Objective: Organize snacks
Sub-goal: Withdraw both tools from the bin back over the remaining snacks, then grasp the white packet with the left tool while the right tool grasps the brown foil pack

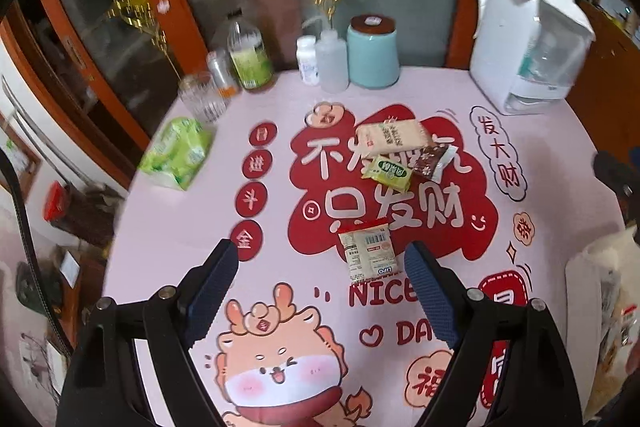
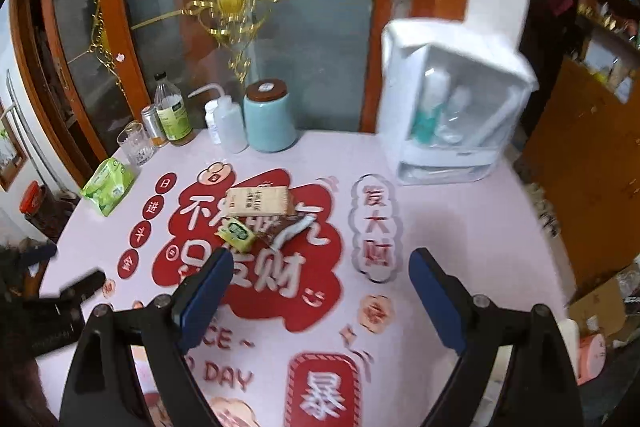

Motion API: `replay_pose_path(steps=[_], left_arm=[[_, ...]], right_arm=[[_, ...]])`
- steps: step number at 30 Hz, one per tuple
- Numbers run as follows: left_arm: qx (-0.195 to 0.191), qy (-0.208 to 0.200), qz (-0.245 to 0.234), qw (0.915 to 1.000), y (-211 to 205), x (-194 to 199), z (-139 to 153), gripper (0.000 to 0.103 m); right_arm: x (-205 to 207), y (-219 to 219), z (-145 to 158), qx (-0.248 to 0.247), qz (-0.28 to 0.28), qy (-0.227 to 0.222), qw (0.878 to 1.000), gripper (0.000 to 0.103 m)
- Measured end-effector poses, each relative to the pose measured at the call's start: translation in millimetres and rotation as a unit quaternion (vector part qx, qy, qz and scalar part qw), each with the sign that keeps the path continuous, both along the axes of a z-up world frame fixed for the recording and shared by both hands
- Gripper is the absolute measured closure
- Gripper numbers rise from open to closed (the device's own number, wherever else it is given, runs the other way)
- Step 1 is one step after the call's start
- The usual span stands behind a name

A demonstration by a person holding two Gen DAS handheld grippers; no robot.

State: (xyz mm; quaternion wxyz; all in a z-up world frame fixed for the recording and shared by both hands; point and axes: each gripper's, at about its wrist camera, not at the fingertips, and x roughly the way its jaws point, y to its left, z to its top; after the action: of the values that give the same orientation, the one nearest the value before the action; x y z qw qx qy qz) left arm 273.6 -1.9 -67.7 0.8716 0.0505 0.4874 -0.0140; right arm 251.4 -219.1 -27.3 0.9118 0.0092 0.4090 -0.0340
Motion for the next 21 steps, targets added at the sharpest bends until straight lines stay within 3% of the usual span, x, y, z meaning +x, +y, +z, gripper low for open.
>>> replay_pose_path(steps=[10,17,21], left_arm=[[-0.024,0.082,0.026,0.996,-11.4,64.6,-101.9,0.019],[-0.019,0.117,0.047,0.9918,-24.9,85.4,-166.2,0.019],[-0.019,0.133,0.054,0.9894,-28.6,88.4,-189.5,0.017]], right_arm=[[125.9,-0.8,-105.0,0.081,-0.025,0.113,0.99,0.013],[170.9,-2.7,-166.5,0.107,-0.06,0.159,0.98,0.013],[185.0,5.6,-191.3,0.094,-0.068,0.181,0.977,0.014]])
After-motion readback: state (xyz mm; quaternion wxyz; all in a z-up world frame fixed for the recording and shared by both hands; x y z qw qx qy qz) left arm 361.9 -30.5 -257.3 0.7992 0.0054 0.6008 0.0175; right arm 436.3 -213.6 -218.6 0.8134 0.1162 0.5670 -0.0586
